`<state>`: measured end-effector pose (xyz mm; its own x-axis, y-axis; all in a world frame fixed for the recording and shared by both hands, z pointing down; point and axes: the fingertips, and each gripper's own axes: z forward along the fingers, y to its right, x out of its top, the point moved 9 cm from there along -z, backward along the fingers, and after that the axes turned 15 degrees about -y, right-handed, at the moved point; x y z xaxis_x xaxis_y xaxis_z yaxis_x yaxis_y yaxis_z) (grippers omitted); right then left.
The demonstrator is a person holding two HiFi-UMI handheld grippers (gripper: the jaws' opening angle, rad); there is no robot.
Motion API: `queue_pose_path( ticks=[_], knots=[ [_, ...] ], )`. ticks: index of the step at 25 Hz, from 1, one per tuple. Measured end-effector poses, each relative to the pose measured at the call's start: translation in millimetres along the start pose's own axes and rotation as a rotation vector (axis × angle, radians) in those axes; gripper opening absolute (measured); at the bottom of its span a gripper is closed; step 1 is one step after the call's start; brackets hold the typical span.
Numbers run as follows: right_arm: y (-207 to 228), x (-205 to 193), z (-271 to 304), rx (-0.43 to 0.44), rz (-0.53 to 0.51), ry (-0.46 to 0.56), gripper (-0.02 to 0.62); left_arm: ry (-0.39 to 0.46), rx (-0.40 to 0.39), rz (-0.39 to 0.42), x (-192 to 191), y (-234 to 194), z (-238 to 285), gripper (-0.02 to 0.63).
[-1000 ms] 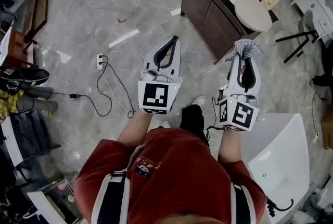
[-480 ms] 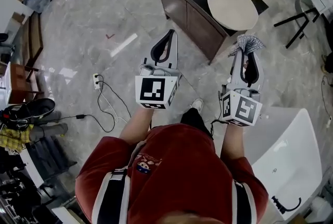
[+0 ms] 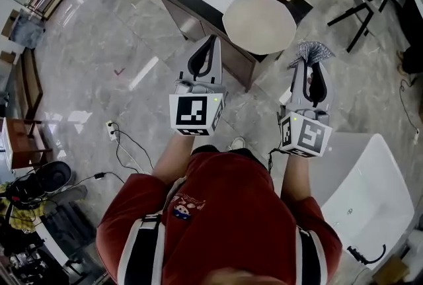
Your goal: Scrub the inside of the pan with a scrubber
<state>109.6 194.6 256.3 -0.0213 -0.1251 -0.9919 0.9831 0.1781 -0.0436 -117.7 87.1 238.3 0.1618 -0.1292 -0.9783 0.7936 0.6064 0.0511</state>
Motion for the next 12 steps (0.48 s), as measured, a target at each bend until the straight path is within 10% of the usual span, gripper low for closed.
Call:
queue_pose_path(
  ticks=[12],
  knots=[
    [8.2,-6.0,108.9,-0.013,-0.051,-0.046,0.110,-0.044,-0.052,-0.061,-17.7,-39.2,122.9,0.006]
  ],
)
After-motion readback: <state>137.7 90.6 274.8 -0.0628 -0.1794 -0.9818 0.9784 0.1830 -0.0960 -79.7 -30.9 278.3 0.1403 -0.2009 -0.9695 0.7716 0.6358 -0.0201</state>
